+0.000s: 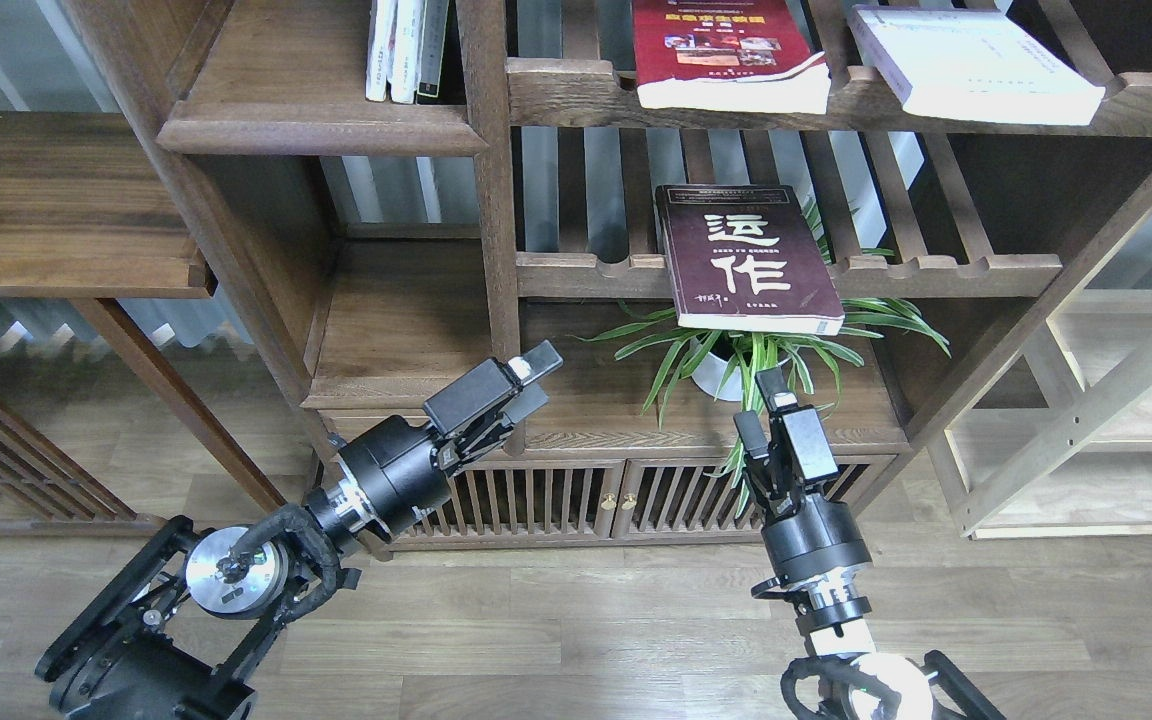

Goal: Organize books on shelf

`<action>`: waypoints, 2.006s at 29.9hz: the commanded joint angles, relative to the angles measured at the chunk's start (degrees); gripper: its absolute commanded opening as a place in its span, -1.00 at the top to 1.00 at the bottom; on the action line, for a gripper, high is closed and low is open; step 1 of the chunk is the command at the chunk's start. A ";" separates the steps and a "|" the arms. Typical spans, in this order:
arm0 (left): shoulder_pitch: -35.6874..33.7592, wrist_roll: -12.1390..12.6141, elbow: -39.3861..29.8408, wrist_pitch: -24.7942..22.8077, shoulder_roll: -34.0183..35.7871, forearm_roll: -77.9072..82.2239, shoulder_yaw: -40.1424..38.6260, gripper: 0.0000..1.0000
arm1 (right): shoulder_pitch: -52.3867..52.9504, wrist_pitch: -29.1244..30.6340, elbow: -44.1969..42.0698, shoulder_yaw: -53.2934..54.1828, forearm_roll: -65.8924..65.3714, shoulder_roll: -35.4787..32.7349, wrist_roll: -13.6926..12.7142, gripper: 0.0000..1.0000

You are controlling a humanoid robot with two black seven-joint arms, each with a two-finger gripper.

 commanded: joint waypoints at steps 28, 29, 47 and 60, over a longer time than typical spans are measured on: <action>2.91 0.00 -0.40 1.16 0.00 1.30 -1.72 -0.98 | -0.20 0.00 -0.90 0.01 0.27 0.73 0.34 -0.99; 3.00 0.00 -0.41 0.55 0.00 1.30 -1.81 -0.98 | -0.29 0.00 -0.90 -0.07 0.27 0.73 0.17 -0.99; 2.65 0.00 3.02 -5.08 0.00 -1.60 0.21 -0.98 | 0.85 0.00 -3.79 0.45 0.18 0.73 -0.01 -0.99; 3.53 0.00 3.20 -5.08 0.00 -1.69 -0.84 -0.98 | 0.76 0.00 -4.15 0.72 0.18 0.73 -0.01 -0.99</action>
